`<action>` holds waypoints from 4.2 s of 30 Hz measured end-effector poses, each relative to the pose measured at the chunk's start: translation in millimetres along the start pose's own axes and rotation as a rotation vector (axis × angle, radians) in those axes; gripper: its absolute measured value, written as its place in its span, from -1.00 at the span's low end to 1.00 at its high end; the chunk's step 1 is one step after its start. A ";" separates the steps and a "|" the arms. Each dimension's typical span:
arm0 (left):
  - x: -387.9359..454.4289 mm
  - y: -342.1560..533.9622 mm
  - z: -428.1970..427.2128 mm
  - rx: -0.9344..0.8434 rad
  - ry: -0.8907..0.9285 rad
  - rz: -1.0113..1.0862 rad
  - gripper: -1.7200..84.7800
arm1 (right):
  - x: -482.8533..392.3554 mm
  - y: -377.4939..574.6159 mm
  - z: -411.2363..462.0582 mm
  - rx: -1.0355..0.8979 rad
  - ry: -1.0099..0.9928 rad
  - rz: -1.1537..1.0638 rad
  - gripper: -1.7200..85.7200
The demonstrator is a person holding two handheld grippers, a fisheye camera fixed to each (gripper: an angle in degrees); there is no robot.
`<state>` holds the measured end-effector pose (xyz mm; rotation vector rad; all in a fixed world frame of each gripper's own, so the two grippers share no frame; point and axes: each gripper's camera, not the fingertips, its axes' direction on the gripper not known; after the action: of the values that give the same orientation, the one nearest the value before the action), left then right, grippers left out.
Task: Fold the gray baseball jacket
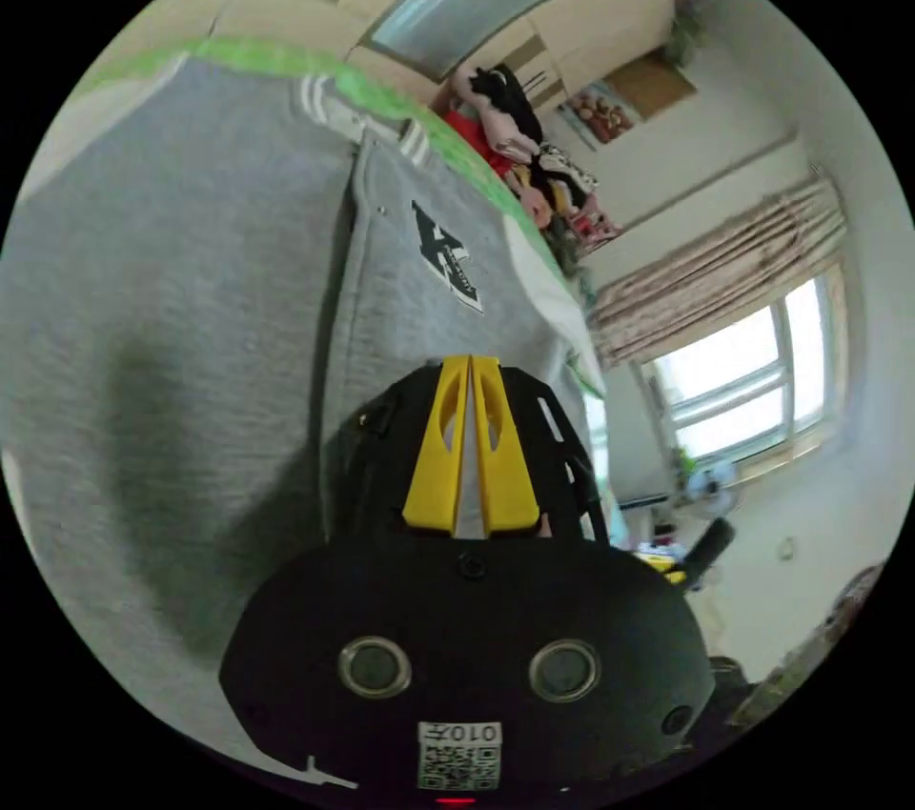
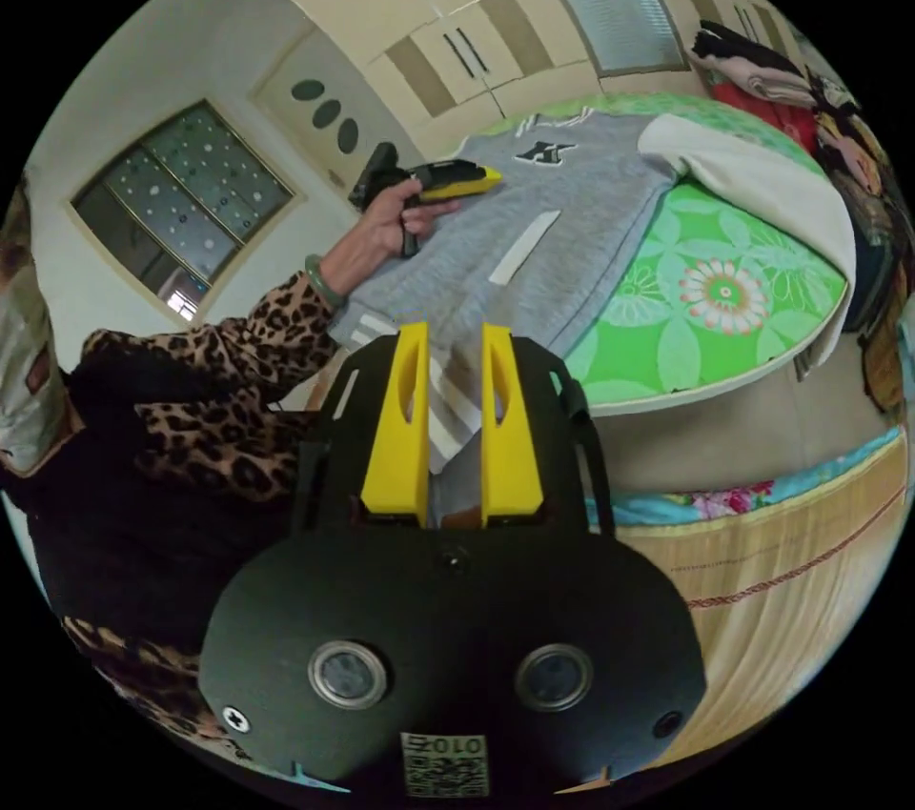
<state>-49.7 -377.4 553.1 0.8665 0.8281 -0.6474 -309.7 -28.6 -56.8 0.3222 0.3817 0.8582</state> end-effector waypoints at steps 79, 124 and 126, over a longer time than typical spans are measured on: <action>241.1 -117.0 406.1 -0.525 0.066 0.556 -0.93 | 559.6 65.7 -134.1 1.095 -0.791 0.573 -0.88; 58.8 -230.0 377.1 -0.668 0.485 0.497 -0.60 | 403.9 -172.4 -52.9 0.647 -0.883 -0.042 -0.88; 57.0 -230.7 378.5 -0.672 0.487 0.500 -0.58 | 404.5 -175.5 -53.3 0.629 -0.873 -0.042 -0.88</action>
<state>-63.2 -824.0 561.0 0.5697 1.1178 0.2987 23.7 186.0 -256.9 1.2118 -0.1767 0.4662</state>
